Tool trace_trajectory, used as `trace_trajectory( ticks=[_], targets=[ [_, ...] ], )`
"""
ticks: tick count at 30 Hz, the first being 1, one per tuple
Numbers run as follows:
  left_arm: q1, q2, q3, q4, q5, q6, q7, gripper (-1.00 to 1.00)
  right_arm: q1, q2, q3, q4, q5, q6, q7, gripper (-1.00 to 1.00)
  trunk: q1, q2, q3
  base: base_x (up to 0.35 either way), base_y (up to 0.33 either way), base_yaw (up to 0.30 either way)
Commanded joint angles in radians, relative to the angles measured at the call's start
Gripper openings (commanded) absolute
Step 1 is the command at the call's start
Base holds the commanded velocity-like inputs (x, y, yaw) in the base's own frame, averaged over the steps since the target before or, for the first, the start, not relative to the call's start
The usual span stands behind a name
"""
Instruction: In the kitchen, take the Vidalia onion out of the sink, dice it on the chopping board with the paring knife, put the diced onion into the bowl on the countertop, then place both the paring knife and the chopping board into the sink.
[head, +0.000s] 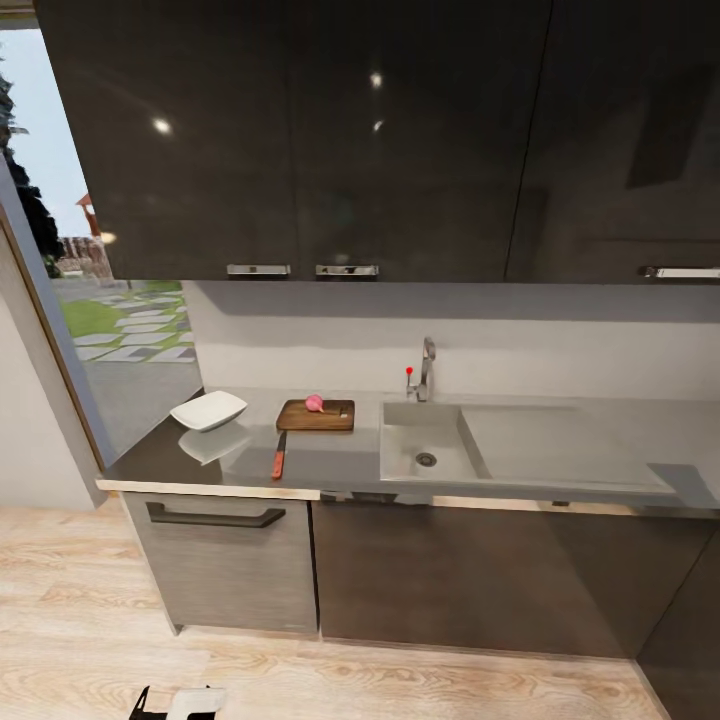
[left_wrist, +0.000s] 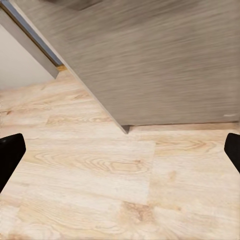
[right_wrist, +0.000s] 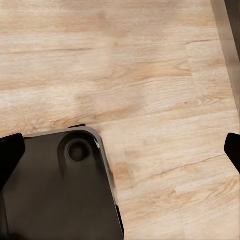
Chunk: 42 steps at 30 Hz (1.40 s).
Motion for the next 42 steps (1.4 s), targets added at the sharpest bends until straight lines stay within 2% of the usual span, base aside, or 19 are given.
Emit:
trace_trajectory(
  ticks=[1,9,12,13,14,15,21,23,25,30,34,37,38,39,40,41,42],
  targets=[
    [-0.002,-0.001,-0.008,-0.003,0.003,-0.002,0.005,1.0,0.001,0.0,0.0,-0.001,-0.002,-0.002,-0.002,1.0,0.0,-0.001,0.0,0.0,0.0,0.0],
    [-0.001,-0.005,-0.007,-0.028,0.002,-0.002,0.004,1.0,0.001,0.0,0.0,-0.001,-0.002,-0.002,-0.002,1.0,0.0,-0.001,0.0,0.0,0.0,0.0],
    [-0.001,0.005,-0.001,-0.069,0.001,-0.003,0.004,1.0,0.001,0.0,0.0,-0.001,-0.002,-0.002,-0.002,1.0,0.0,-0.001,0.0,0.0,0.0,0.0],
    [-0.001,0.017,0.0,-0.078,-0.002,-0.005,-0.002,1.0,0.001,0.0,0.0,-0.001,-0.002,-0.002,-0.002,1.0,0.0,-0.001,0.0,0.0,0.0,0.0],
    [-0.001,0.025,-0.001,-0.078,-0.004,-0.006,-0.051,1.0,0.001,0.0,0.0,-0.001,-0.002,-0.002,-0.002,1.0,0.0,-0.001,0.0,0.0,0.0,0.0],
    [-0.001,0.021,-0.001,-0.067,-0.002,-0.006,-0.097,1.0,0.001,0.0,0.0,-0.001,-0.002,-0.002,-0.002,1.0,0.0,-0.001,0.0,0.0,0.0,0.0],
    [0.005,-0.028,-0.002,0.157,0.003,0.004,-0.428,1.0,0.001,0.0,0.0,-0.001,-0.002,-0.002,-0.002,1.0,0.0,-0.001,0.0,0.0,0.0,0.0],
    [0.022,-0.043,-0.002,0.231,0.003,0.009,-0.506,1.0,0.001,0.0,0.0,-0.001,-0.002,-0.002,-0.002,1.0,0.0,-0.001,0.0,0.0,0.0,0.0],
    [0.039,-0.054,-0.002,0.295,0.004,0.013,-0.559,1.0,0.001,0.0,0.0,-0.001,-0.002,-0.002,-0.002,1.0,0.0,-0.001,0.0,0.0,0.0,0.0],
    [0.061,-0.077,-0.003,0.361,0.011,0.017,-0.607,1.0,0.001,0.0,0.0,-0.001,-0.002,-0.002,-0.002,1.0,0.0,-0.001,0.0,0.0,0.0,0.0],
    [0.066,-0.086,-0.002,0.361,0.015,0.018,-0.61,1.0,0.001,0.0,0.0,-0.001,-0.002,-0.002,-0.002,1.0,0.0,-0.001,0.0,0.0,0.0,0.0],
    [0.067,-0.083,0.001,0.336,0.016,0.019,-0.612,1.0,0.001,0.0,0.0,-0.001,-0.002,-0.002,-0.002,1.0,0.0,-0.001,0.0,0.0,0.0,0.0],
    [0.067,-0.074,0.036,0.321,0.015,0.021,-0.616,1.0,0.001,0.0,0.0,-0.001,-0.002,-0.002,-0.002,1.0,0.0,-0.001,0.0,0.0,0.0,0.0],
    [0.067,-0.057,0.197,0.313,0.011,0.036,-0.625,1.0,0.001,0.0,0.0,-0.001,-0.002,-0.002,-0.002,1.0,0.0,-0.001,0.0,0.0,0.0,0.0],
    [0.068,-0.045,0.309,0.313,0.008,0.053,-0.637,1.0,0.001,0.0,0.0,-0.001,-0.002,-0.002,-0.002,1.0,0.0,-0.001,0.0,0.0,0.0,0.0],
    [0.068,-0.04,0.362,0.313,0.006,0.063,-0.646,1.0,0.001,0.0,0.0,-0.001,-0.002,-0.002,-0.002,1.0,0.0,-0.001,0.0,0.0,0.0,0.0],
    [0.068,-0.033,0.45,0.315,-0.003,0.087,-0.671,1.0,0.001,0.0,0.0,-0.001,-0.002,-0.002,-0.002,1.0,0.0,-0.001,0.0,0.0,0.0,0.0]
  ],
)
